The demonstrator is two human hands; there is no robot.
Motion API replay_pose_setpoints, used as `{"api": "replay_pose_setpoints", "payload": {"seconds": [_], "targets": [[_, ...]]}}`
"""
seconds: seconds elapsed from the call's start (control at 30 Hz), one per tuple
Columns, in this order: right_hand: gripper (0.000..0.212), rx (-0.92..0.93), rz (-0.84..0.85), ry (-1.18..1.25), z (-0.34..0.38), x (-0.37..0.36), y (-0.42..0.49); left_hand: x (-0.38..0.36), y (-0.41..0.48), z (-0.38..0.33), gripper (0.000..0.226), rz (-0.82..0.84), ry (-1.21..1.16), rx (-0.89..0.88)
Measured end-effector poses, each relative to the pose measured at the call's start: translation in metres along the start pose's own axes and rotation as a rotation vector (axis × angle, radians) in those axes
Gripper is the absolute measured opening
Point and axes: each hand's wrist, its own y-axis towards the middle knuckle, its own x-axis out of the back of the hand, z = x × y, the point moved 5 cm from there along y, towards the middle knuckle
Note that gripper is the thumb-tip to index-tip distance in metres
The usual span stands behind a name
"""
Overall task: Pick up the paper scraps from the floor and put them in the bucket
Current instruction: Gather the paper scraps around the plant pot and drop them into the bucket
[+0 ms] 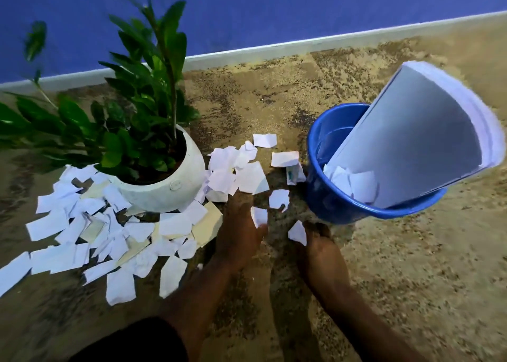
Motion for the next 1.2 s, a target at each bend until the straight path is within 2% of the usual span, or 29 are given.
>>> {"api": "replay_pose_setpoints", "payload": {"seconds": [0.07,0.2,0.27,0.37,0.43,0.5,0.57,0.67,0.8,0.93,1.03,1.2], "targets": [[0.030,-0.056,0.117,-0.141,-0.015,-0.018,0.006,-0.013,0.001,0.007,0.079,0.031,0.057,0.047],[0.047,0.005,0.099,-0.271,-0.021,-0.030,0.019,-0.019,0.005,0.007,0.078,-0.013,0.164,0.053],[0.048,-0.019,0.106,-0.221,-0.022,-0.030,0.026,-0.018,0.008,0.009,0.073,-0.012,0.122,0.071],[0.046,-0.081,0.142,-0.007,-0.022,-0.022,0.033,-0.015,0.011,0.011,0.058,0.002,0.096,0.082],[0.036,-0.086,0.155,0.125,-0.016,-0.014,0.032,-0.010,0.012,0.013,0.046,0.012,0.060,0.099],[0.021,-0.069,0.141,0.173,-0.006,-0.006,0.026,-0.004,0.011,0.013,0.037,0.020,-0.001,0.116],[0.028,-0.010,0.124,0.151,0.008,0.000,0.020,0.006,0.006,0.005,0.030,-0.007,-0.078,0.113],[0.025,0.076,0.016,0.208,0.033,0.023,0.011,0.038,-0.003,-0.024,0.023,-0.151,-0.161,0.083],[0.005,0.184,-0.279,0.211,0.069,0.088,-0.002,0.099,-0.018,-0.078,0.013,-0.355,-0.242,-0.083],[0.020,0.131,-0.586,0.196,0.073,0.164,-0.008,0.137,-0.024,-0.136,0.007,-0.401,-0.303,-0.275],[0.030,0.001,-0.637,0.224,0.052,0.194,0.002,0.139,-0.015,-0.171,0.008,-0.360,-0.316,-0.350],[0.008,-0.161,-0.541,0.204,0.010,0.196,0.021,0.126,-0.003,-0.203,0.010,-0.297,-0.308,-0.439]]}}
